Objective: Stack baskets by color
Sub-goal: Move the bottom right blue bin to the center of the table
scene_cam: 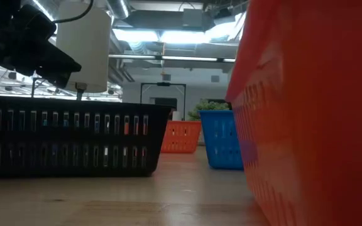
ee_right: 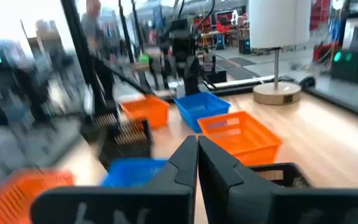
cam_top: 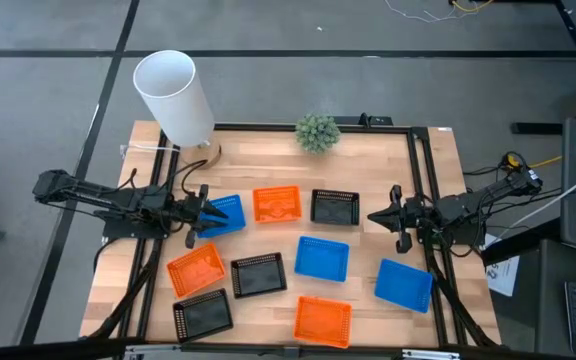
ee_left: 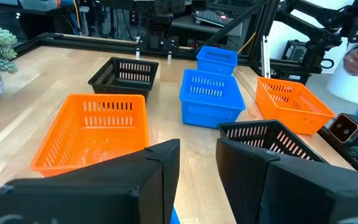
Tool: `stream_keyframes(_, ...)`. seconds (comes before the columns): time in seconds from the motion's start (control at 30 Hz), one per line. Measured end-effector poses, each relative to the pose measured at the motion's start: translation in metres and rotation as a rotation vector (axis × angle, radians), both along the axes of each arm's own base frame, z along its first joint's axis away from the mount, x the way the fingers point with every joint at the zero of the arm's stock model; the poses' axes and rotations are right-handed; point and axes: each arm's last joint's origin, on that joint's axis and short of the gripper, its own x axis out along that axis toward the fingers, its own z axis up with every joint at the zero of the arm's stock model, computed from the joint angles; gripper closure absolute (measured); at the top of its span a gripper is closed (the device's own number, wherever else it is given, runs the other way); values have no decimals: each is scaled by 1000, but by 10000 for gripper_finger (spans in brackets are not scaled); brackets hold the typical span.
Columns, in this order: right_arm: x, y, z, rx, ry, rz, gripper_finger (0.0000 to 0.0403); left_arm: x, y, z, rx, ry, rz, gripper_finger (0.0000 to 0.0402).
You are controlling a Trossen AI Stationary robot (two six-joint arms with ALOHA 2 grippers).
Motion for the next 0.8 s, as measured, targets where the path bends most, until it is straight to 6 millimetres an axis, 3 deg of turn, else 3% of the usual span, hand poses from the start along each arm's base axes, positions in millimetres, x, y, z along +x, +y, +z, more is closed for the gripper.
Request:
stream_keyframes(0.1,0,0,5,123,-51,-7,389,0,0,0,0,0,0,304)
stream_keyframes(0.23,-1,-3,13,154,-134,-83,389,0,1,0,9,-5,21,304)
stream_keyframes(0.43,-2,-1,16,175,-159,9,389,0,5,7,264,-75,157,304)
stream_keyframes(0.53,-2,3,16,167,-172,144,389,0,4,17,201,-178,153,304)
stream_keyframes(0.67,-7,5,31,200,-326,286,389,-2,5,30,61,-314,165,304)
stream_keyframes(0.8,-14,3,46,370,-474,369,389,-6,5,42,38,-432,175,304)
